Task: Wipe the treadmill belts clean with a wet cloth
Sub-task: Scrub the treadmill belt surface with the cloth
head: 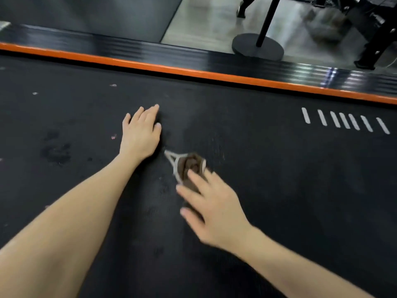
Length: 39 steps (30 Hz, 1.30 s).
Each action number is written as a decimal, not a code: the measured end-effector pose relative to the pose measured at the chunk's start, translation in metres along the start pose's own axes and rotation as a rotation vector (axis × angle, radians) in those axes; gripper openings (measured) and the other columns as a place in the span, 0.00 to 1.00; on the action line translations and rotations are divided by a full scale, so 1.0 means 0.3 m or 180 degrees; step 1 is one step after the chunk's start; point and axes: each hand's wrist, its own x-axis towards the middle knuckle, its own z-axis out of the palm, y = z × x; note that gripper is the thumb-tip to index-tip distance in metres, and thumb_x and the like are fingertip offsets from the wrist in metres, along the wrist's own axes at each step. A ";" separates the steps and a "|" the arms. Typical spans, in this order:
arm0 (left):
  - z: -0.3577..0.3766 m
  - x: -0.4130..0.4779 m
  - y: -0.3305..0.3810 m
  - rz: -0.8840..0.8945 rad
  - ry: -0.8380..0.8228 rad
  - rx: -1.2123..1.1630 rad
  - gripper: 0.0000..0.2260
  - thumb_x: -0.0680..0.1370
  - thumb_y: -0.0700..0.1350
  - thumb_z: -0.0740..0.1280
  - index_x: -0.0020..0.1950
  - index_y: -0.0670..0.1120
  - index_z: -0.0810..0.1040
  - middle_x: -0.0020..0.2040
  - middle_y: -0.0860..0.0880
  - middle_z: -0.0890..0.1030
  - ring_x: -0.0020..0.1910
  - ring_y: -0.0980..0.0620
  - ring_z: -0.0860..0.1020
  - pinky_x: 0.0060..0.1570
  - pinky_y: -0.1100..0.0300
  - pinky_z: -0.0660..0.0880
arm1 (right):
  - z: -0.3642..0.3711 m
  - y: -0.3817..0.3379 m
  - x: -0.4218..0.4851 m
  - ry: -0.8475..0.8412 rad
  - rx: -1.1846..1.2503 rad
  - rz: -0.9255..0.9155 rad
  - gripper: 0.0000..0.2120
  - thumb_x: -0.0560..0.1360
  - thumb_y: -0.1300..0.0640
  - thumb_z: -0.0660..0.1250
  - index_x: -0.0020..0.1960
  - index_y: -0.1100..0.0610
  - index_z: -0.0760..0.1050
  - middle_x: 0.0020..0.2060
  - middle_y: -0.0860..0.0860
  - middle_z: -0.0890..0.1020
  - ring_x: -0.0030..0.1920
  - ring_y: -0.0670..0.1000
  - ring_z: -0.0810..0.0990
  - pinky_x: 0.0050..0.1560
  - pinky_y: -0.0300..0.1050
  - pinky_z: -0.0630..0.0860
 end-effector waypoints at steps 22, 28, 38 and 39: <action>-0.179 -0.605 -0.103 0.0813 -0.0587 0.0439 0.30 0.76 0.59 0.41 0.74 0.53 0.64 0.76 0.50 0.61 0.76 0.46 0.53 0.73 0.44 0.44 | -0.149 -0.142 -0.404 -0.0940 0.0451 -0.0302 0.20 0.79 0.46 0.55 0.67 0.50 0.74 0.69 0.49 0.71 0.73 0.51 0.63 0.72 0.48 0.61; -0.179 -0.633 -0.148 0.0593 -0.0481 -0.0414 0.23 0.79 0.51 0.50 0.74 0.49 0.64 0.74 0.50 0.65 0.76 0.46 0.56 0.73 0.46 0.46 | -0.206 -0.137 -0.473 -0.0915 0.0814 0.0494 0.23 0.76 0.43 0.58 0.67 0.49 0.73 0.69 0.44 0.68 0.72 0.42 0.60 0.75 0.40 0.52; -0.263 -0.603 -0.193 0.0091 0.0127 -0.0912 0.20 0.82 0.42 0.53 0.75 0.45 0.63 0.73 0.45 0.67 0.76 0.45 0.55 0.73 0.47 0.46 | 0.023 -0.458 -0.128 -0.0967 0.0738 -0.0208 0.20 0.75 0.50 0.67 0.65 0.55 0.76 0.68 0.55 0.73 0.73 0.56 0.64 0.73 0.54 0.56; -0.264 -0.600 -0.208 0.0065 0.0114 -0.0580 0.20 0.82 0.44 0.53 0.75 0.46 0.63 0.74 0.46 0.65 0.76 0.45 0.54 0.73 0.47 0.45 | 0.036 -0.456 -0.120 -0.0946 0.0568 -0.0364 0.21 0.74 0.48 0.68 0.64 0.54 0.77 0.68 0.54 0.73 0.72 0.56 0.65 0.73 0.57 0.57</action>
